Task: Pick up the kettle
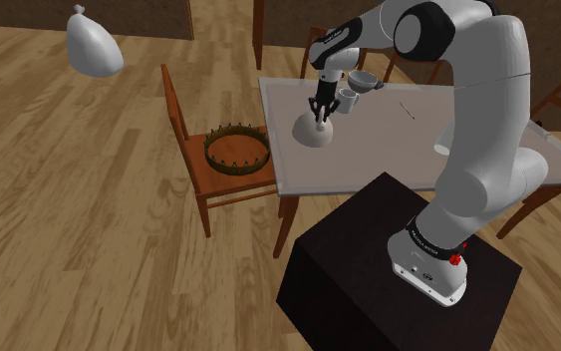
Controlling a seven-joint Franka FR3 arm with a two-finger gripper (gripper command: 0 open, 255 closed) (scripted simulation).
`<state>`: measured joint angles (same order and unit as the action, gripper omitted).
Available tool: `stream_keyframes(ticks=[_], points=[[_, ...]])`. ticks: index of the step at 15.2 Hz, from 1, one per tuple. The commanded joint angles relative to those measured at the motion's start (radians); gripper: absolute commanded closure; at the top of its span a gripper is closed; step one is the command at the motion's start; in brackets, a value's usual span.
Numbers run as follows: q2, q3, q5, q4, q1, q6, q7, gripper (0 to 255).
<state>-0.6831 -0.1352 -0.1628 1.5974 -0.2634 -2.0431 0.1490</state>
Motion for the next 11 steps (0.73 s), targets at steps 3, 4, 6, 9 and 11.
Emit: stream_keyframes(ticks=[3,4,6,9,11], points=[[-0.002,0.0,0.0,-0.002,0.0,0.0,0.0,255],[0.007,-0.001,0.001,-0.002,0.0,0.009,0.001,255],[0.023,-0.003,0.004,-0.004,0.001,0.027,0.004,255],[0.047,-0.005,0.008,-0.008,0.003,0.054,0.007,255],[0.062,-0.007,0.01,-0.012,0.004,0.073,0.009,255]])
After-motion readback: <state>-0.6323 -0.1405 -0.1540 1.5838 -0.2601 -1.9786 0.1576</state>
